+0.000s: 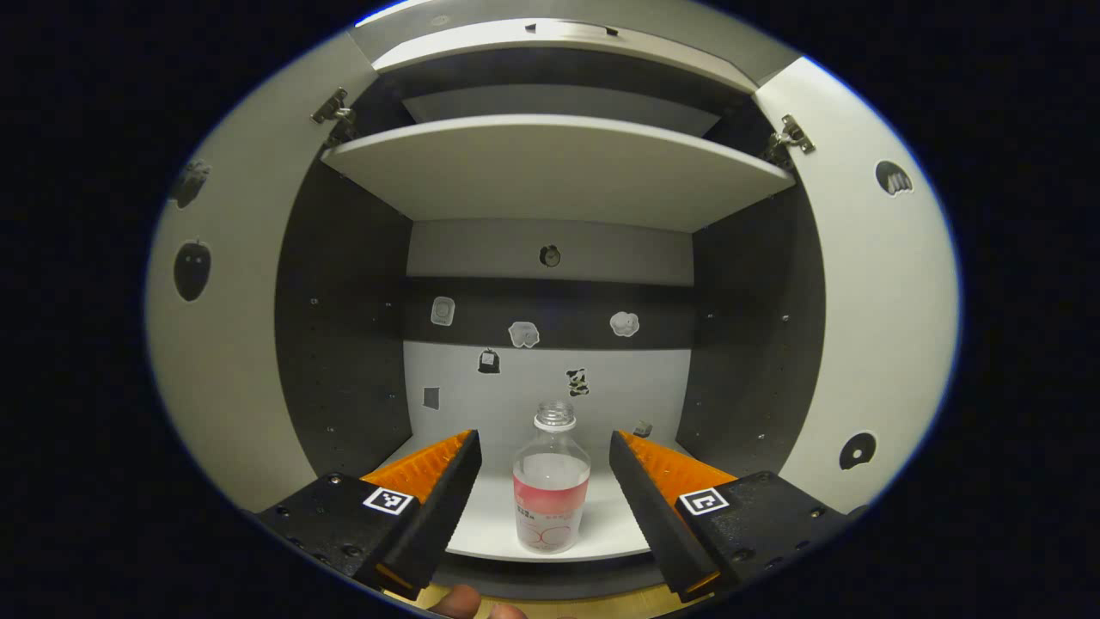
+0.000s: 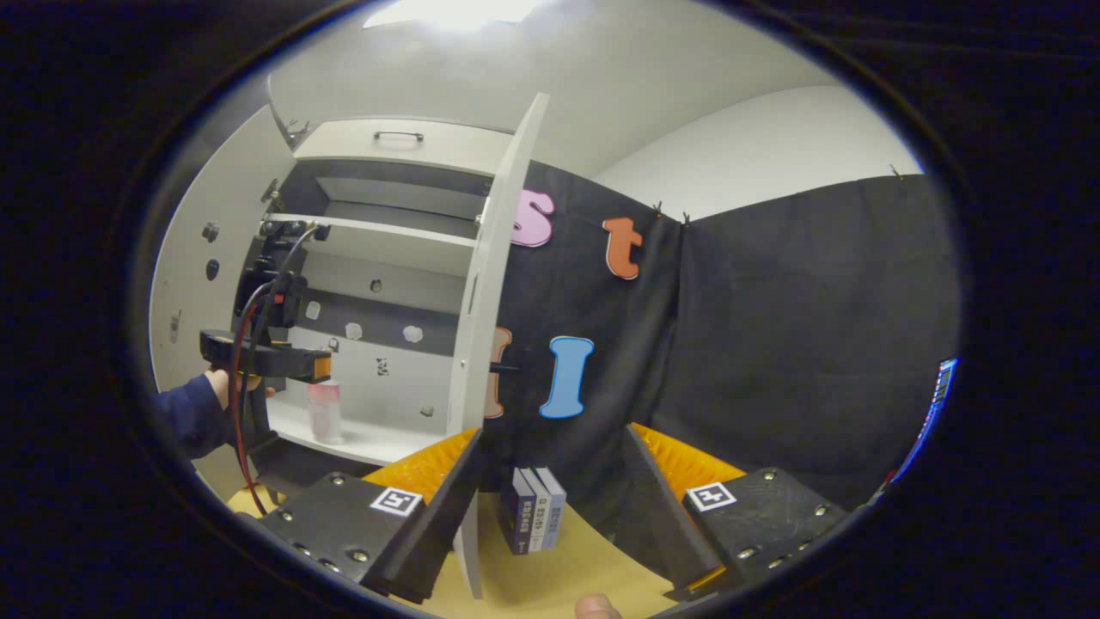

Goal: Grasp the bottle in the cabinet with the left hand and place it on the coaster, then close the right door with the right hand and the left door with the left hand.

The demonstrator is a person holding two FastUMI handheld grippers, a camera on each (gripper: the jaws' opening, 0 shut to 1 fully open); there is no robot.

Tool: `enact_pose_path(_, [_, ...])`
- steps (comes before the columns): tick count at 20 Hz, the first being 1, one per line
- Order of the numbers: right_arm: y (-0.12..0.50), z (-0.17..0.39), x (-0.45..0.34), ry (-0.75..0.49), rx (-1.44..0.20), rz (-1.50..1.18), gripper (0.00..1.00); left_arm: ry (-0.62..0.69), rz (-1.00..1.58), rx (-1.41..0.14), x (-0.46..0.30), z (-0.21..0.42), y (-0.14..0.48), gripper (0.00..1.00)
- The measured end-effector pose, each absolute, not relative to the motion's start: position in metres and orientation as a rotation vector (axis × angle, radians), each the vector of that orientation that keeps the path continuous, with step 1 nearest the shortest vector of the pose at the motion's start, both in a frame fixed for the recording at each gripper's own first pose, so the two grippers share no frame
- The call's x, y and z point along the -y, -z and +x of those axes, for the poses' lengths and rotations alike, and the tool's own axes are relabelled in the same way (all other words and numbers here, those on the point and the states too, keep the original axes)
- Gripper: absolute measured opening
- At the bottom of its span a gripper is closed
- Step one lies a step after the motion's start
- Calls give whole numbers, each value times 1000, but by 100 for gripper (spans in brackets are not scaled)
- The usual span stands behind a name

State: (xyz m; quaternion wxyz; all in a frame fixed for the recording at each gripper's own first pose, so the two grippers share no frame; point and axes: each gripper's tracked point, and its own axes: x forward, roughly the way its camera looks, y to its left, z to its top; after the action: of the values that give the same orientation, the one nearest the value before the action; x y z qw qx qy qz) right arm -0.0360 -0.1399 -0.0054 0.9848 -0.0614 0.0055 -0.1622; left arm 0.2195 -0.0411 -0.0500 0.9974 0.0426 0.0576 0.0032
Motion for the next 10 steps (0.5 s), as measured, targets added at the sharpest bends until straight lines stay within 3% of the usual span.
enact_pose_path(8, [16, -24, 154, 365, -32, -124, 96, -37, 38, -272, 36, 261, 102, 96])
enact_pose_path(9, [16, -23, 154, 365, -30, -124, 96, -40, 34, -276, 38, 264, 103, 94])
enact_pose_path(10, [15, -23, 154, 365, -27, -125, 96, -36, 36, -265, 37, 263, 100, 81])
